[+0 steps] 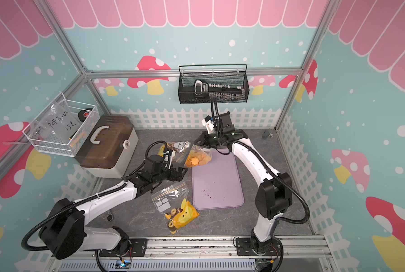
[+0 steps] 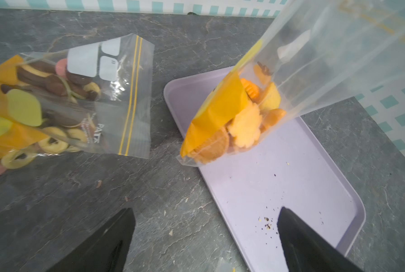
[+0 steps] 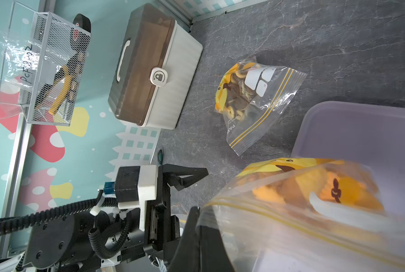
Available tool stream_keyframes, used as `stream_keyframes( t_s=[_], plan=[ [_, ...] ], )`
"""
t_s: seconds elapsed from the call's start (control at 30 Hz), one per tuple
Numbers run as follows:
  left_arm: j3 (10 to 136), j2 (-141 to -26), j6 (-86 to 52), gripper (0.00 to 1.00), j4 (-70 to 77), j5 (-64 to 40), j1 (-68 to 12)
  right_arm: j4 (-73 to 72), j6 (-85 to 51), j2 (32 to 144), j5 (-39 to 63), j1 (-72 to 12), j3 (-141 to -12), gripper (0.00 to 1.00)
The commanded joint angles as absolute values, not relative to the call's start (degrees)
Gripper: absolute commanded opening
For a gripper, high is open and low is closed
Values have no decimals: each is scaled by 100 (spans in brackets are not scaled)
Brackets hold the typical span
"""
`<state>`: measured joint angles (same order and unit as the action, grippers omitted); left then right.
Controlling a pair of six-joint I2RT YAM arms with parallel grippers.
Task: Pour cookies out of the ziploc bag
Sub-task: 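Pour the cookies out of the ziploc bag onto the tray.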
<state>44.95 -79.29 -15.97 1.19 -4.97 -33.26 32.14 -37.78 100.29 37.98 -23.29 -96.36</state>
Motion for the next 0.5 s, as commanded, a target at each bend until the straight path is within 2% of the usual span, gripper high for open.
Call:
stream_keyframes(
  t_s=[0.0, 0.17, 0.47],
  plan=[
    [4494, -8035, -1478, 99, 707, -323, -3488, 3156, -3775, 9890, 3932, -2312, -9846, 1],
    [4586, -8217, -1184, 99, 1084, -21, -3486, 3179, -3771, 9856, 3986, -2283, -9851, 1],
    [5150, -8876, -716, 97, 1275, -647, -3460, 3252, -3727, 9761, 4109, -2232, -9750, 1]
  ],
)
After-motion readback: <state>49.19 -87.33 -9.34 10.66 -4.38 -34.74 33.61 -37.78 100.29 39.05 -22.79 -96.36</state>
